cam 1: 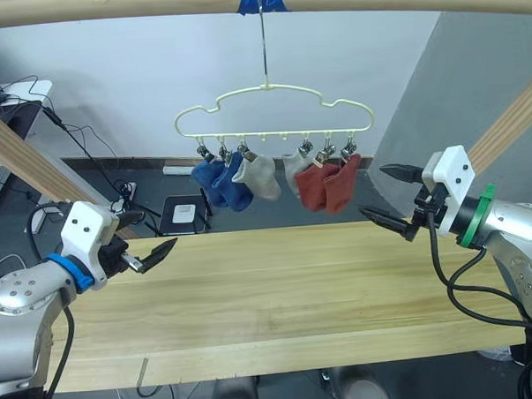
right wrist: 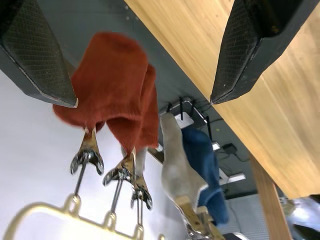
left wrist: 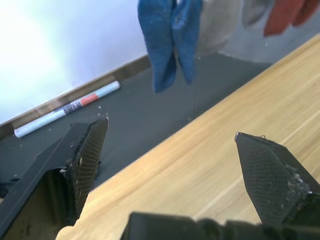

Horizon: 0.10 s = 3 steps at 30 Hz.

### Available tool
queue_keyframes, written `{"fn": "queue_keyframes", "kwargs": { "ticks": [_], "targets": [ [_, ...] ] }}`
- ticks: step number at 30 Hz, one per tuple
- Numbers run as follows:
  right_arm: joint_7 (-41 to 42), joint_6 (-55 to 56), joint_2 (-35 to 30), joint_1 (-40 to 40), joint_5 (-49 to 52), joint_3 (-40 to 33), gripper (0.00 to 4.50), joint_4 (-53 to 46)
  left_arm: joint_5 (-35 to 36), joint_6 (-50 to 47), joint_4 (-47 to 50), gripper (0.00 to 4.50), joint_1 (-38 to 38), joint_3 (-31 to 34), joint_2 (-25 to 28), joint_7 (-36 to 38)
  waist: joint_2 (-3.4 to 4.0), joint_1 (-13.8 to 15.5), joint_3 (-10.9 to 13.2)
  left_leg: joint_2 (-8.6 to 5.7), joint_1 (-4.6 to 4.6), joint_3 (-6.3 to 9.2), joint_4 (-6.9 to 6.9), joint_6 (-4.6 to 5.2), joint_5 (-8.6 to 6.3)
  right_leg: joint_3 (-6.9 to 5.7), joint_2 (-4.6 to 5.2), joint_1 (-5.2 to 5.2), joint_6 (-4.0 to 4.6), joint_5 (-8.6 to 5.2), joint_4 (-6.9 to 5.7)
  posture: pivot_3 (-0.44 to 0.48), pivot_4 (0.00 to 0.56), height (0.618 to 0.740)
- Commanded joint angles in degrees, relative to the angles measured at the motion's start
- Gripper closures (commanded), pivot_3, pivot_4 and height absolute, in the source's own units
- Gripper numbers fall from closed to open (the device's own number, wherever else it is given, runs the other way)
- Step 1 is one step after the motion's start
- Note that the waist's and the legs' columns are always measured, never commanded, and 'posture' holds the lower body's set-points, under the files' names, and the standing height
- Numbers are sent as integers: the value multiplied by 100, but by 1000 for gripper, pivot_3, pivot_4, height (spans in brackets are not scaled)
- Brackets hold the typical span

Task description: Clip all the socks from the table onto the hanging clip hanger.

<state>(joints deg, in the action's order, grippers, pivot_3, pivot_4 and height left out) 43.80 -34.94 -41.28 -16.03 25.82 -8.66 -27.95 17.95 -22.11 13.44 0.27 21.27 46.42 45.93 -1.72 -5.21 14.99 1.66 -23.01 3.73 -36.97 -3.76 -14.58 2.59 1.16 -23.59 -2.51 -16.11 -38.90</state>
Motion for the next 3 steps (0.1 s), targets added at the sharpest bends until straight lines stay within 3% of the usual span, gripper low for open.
{"fn": "queue_keyframes", "kwargs": {
  "ticks": [1, 3],
  "targets": [
    [71, 192, -132, 84, 1, -118, 43, -97, 158, -86, -74, 0, -169, 57, 95, 78, -2, 9, -46, 0, 0, -1, 1, 0, 0, 0, 0, 0, 0, 0, 0, -128, 121, 740],
    [76, 274, -156, 54, -38, -82, 43, 8, 382, -138, -240, 0, -356, 112, -4, 171, -4, 9, -60, 0, 1, -3, 1, 0, 0, 1, 0, 0, 0, 0, 1, -130, 110, 740]
  ]
}}
